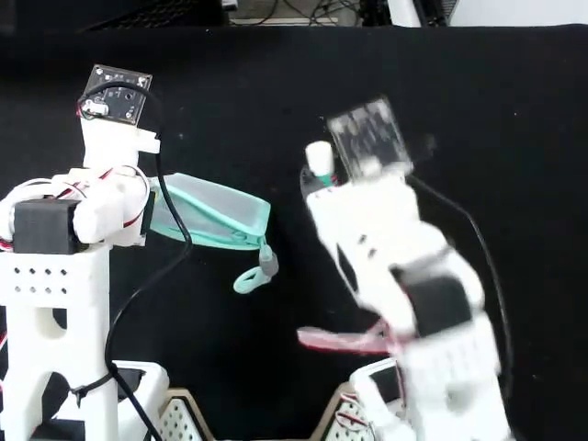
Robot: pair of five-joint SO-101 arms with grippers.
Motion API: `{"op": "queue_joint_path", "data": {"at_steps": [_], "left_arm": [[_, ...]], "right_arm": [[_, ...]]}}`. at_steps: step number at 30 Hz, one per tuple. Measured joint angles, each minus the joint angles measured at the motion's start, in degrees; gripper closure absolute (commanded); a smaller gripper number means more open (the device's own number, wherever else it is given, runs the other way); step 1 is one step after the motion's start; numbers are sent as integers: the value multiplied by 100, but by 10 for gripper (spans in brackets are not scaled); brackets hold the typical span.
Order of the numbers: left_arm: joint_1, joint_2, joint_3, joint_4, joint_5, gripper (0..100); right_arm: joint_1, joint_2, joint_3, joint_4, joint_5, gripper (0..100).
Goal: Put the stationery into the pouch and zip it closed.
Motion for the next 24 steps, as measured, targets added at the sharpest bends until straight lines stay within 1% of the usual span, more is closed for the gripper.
{"op": "queue_joint_path", "data": {"at_steps": [5,9,12,14,17,20,24], "left_arm": [[0,0,0,0,0,970],[0,0,0,0,0,970],[0,0,0,0,105,970],[0,0,0,0,220,970],[0,18,0,-105,290,970],[0,18,0,-123,369,970],[0,26,0,-123,519,970]], "right_arm": [[-554,-976,18,-158,-9,985],[-1248,-1178,141,-941,0,985],[-1820,-1055,457,-1679,18,985],[-2101,-879,712,-2119,220,985],[-2453,-730,1029,-2585,721,986],[-2620,-598,1301,-2980,914,986],[-2611,-545,1670,-3675,958,986]]}}
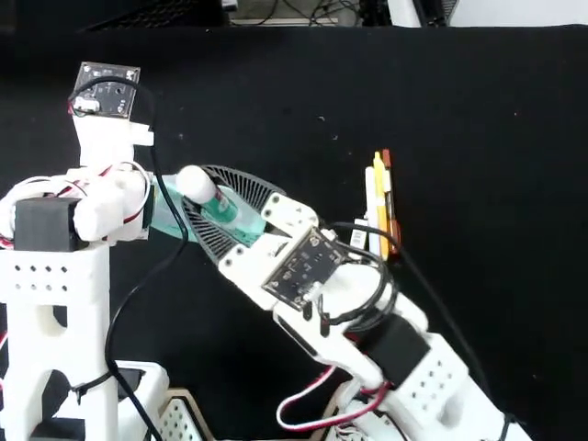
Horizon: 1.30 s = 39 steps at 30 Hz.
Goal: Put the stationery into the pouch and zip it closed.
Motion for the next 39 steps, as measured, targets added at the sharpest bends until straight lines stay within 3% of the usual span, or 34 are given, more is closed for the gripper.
{"op": "queue_joint_path", "data": {"at_steps": [5,19,39], "left_arm": [[0,0,0,-18,18,970],[0,0,0,-114,132,970],[0,0,0,-149,176,970]], "right_arm": [[9,0,281,-545,0,986],[-554,-774,686,-580,-18,986],[501,1565,1240,-2848,-9,986]]}}
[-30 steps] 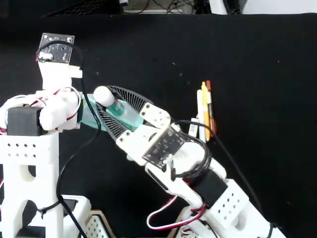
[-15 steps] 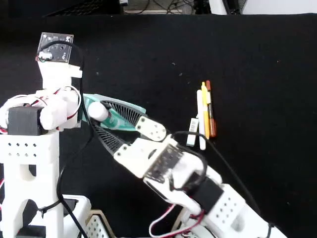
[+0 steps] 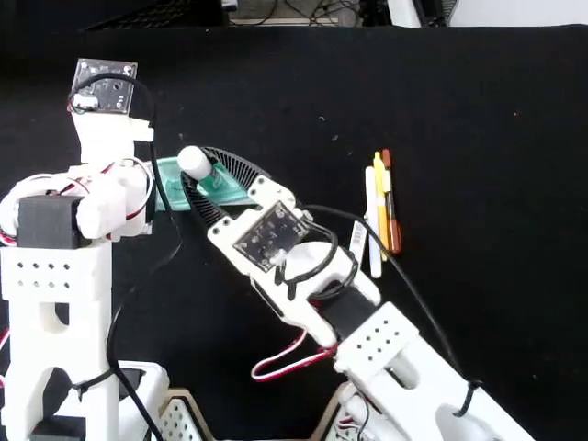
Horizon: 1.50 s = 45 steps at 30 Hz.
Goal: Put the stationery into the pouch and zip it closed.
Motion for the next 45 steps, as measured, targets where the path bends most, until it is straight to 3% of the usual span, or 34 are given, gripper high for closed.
{"op": "queue_joint_path", "data": {"at_steps": [4,8,10,14,25,28,33,39,45], "left_arm": [[0,0,0,0,9,970],[0,9,0,9,9,970],[9,9,0,0,9,970],[26,9,0,35,9,970],[18,18,88,35,-9,970],[9,9,114,35,-9,970],[9,9,114,35,-9,970],[9,9,114,35,-9,970],[9,9,114,35,-9,970]], "right_arm": [[-9,35,-18,123,0,966],[-62,9,-607,1389,0,752],[-70,9,-1160,2426,0,709],[-105,88,-2066,4044,0,750],[-70,-563,-4360,6295,-9,770],[387,-1002,-4756,6769,9,819],[1723,-993,-4202,7130,9,947],[2796,9,-2251,6330,-422,864],[2971,1881,-2031,6057,-519,877]]}}
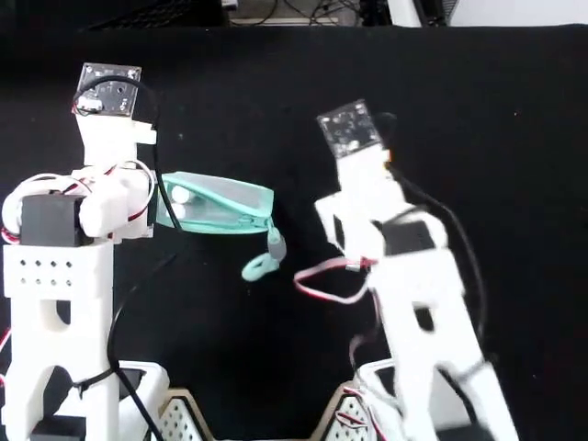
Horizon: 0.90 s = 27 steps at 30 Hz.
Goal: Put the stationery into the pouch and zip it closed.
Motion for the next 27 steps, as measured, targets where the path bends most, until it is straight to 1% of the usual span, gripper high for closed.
{"op": "queue_joint_path", "data": {"at_steps": [3,6,10,25,27], "left_arm": [[0,0,0,0,0,970],[0,0,0,0,0,970],[0,0,0,0,0,970],[0,0,0,0,0,970],[0,0,0,0,0,970]], "right_arm": [[114,1011,-378,352,0,885],[325,1890,-844,686,-220,875],[642,2743,-1292,774,-422,875],[721,4695,-2980,800,-440,875],[703,4993,-2954,826,-440,876]]}}
